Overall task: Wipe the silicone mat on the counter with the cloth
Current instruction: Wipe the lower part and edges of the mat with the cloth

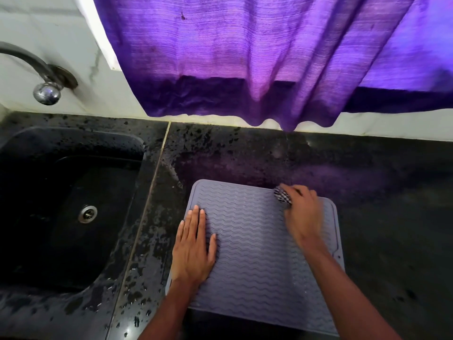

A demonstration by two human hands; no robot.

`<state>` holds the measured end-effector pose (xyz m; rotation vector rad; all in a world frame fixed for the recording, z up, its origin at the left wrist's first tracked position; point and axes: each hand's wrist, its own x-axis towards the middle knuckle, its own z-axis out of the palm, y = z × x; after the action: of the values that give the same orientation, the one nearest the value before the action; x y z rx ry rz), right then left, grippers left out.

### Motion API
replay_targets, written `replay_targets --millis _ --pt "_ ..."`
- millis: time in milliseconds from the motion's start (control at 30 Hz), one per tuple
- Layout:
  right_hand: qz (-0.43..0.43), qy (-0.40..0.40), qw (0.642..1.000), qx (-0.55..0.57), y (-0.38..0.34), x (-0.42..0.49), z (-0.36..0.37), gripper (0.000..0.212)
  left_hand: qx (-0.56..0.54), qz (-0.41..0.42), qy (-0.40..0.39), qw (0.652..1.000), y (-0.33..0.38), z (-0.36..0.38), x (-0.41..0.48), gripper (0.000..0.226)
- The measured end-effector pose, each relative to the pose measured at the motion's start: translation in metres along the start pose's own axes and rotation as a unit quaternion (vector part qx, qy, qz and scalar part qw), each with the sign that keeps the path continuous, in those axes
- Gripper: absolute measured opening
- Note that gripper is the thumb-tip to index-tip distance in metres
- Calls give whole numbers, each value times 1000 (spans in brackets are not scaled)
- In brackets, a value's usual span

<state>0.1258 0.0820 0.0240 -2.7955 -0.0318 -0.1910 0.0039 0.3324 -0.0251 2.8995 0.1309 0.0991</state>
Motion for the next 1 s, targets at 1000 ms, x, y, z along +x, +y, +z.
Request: replay_targets --millis 1000 --pt "-61 -32 988 -135 102 -18 -30 71 -59 15 40 997 -4 6 1 62"
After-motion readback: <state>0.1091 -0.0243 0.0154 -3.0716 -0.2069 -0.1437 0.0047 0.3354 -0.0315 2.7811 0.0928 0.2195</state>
